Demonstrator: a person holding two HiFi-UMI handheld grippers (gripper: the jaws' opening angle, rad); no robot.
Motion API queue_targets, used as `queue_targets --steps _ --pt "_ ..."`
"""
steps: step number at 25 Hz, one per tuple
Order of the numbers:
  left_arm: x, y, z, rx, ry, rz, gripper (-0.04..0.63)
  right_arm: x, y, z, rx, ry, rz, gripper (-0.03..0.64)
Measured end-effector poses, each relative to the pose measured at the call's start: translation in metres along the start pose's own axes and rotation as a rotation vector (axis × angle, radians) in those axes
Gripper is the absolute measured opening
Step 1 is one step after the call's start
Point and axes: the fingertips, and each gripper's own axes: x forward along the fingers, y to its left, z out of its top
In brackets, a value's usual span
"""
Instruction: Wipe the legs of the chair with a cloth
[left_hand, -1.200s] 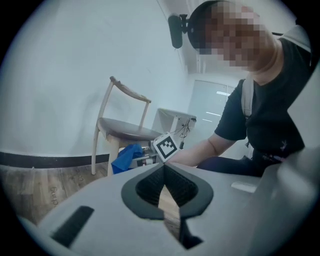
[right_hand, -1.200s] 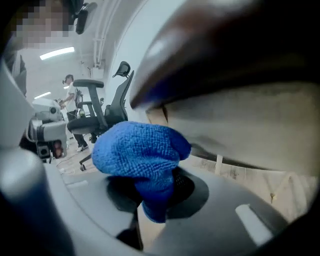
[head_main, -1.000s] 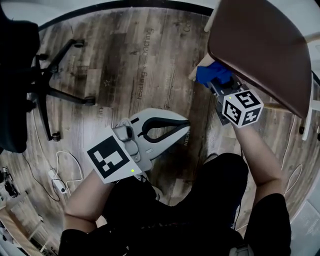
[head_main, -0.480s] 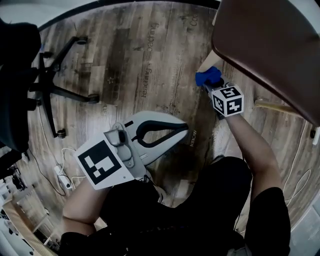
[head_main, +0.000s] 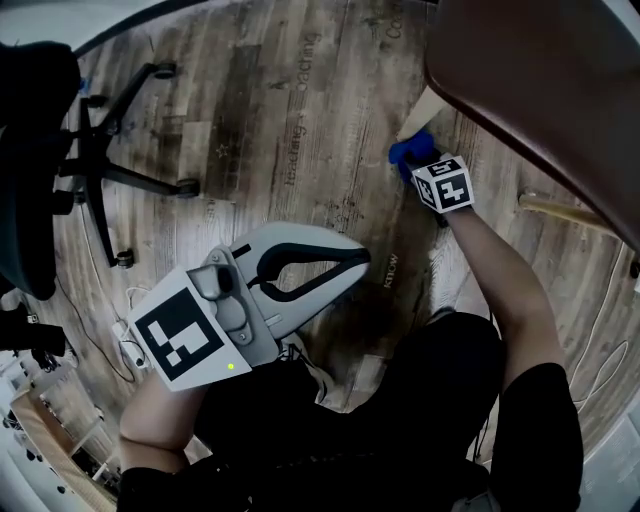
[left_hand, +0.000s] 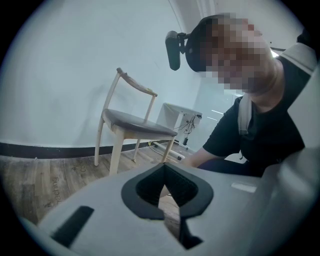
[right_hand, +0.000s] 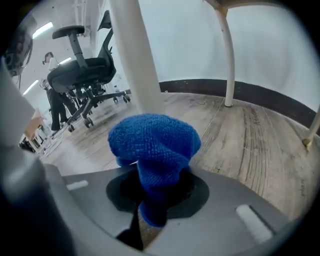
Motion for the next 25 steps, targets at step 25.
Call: queue_targets --steps 25 --pt "0.005 -0.011 0.008 0.089 -0.037 -0.078 0.000 -0.176 0.065 0.171 0.196 -0.522 0.141 0.086"
